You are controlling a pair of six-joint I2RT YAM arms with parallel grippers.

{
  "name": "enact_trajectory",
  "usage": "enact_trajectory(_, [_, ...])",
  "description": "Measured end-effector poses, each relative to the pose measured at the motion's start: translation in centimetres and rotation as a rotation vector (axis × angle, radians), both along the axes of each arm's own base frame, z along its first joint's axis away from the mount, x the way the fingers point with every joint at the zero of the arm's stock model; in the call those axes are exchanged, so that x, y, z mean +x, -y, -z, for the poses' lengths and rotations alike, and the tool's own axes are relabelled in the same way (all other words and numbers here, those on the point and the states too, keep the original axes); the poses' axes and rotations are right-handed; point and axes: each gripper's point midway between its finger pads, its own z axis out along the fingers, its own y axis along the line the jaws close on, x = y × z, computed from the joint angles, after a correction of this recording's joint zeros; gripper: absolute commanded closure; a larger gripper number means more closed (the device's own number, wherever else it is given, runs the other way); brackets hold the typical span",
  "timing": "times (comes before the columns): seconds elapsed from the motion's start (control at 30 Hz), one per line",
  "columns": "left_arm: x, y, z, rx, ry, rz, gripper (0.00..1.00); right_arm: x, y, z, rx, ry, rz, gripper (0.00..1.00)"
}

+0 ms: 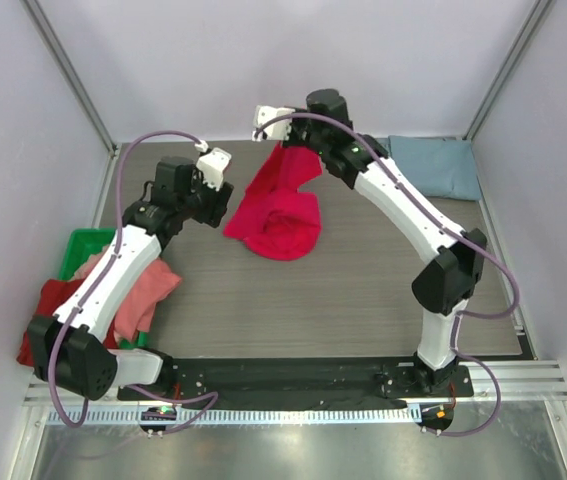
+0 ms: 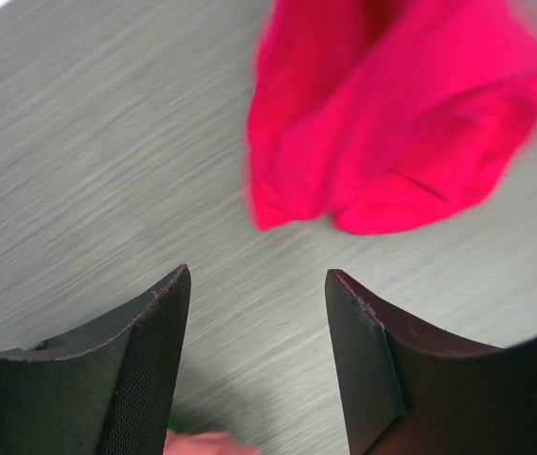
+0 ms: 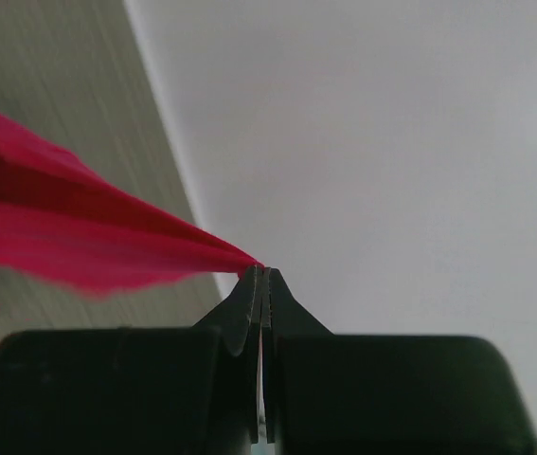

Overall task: Fold and stack the t-shirts
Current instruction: Flatten the tshirt out

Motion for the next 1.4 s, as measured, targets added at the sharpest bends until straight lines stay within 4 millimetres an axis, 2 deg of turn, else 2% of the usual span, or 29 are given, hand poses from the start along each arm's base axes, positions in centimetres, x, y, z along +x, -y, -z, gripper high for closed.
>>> enact_trajectory(0.03, [-0.4, 0.9, 0.0, -0.026, -0.012, 0.032, 0.41, 0.5, 0.3, 2.5, -0.044, -0.049, 0.027, 0.99])
enact_trajectory(0.13, [-1.6, 4.1, 0.5, -0.068, -0.044, 0.144, 0.38, 1.5, 1.4, 5.5, -0.112, -0.097, 0.099, 0.99])
enact_trajectory(0.2, [-3.0, 7.1, 1.4, -0.079, -0.081, 0.249, 0.37, 2.0, 2.4, 5.7, -0.134, -0.092, 0.152, 0.99])
enact_trajectory(0.27, [-4.6, 10.3, 3.0, -0.071, -0.13, 0.362, 0.37, 2.6, 3.2, 5.0, -0.136, -0.073, 0.191, 0.99])
enact_trajectory(0.33, [-6.1, 12.9, 5.3, -0.055, -0.2, 0.453, 0.37, 3.3, 4.0, 4.3, -0.13, -0.052, 0.227, 0.99])
enact_trajectory(0.4, [-6.9, 14.3, 7.9, -0.03, -0.273, 0.496, 0.37, 4.1, 5.0, 3.9, -0.122, -0.039, 0.265, 0.99])
enact_trajectory(0.57, [-6.1, 15.5, 13.8, 0.037, -0.413, 0.475, 0.36, 5.6, 7.7, 4.9, -0.119, -0.058, 0.342, 0.99])
enact_trajectory(0.67, [-5.1, 15.4, 15.7, 0.07, -0.446, 0.437, 0.33, 6.1, 9.1, 5.4, -0.109, -0.074, 0.375, 0.99])
enact_trajectory(0.8, [-2.7, 16.5, 16.4, 0.084, -0.428, 0.405, 0.35, 6.5, 10.7, 5.6, -0.082, -0.085, 0.411, 0.99])
enact_trajectory(0.97, [0.1, 18.0, 17.0, 0.088, -0.393, 0.385, 0.39, 6.7, 11.6, 6.6, -0.065, -0.112, 0.439, 0.99])
enact_trajectory(1.07, [0.7, 18.1, 17.7, 0.103, -0.393, 0.373, 0.45, 6.6, 11.8, 7.6, -0.063, -0.133, 0.446, 0.99])
enact_trajectory(1.1, [0.8, 18.1, 18.0, 0.107, -0.393, 0.369, 0.51, 6.6, 11.8, 7.9, -0.063, -0.139, 0.447, 0.99])
enact_trajectory(1.23, [0.9, 18.0, 18.7, 0.121, -0.405, 0.366, 0.64, 6.5, 11.8, 8.4, -0.063, -0.153, 0.451, 0.99])
enact_trajectory(1.4, [0.9, 18.0, 18.8, 0.121, -0.406, 0.367, 0.66, 6.5, 11.8, 8.4, -0.05, -0.157, 0.456, 0.99])
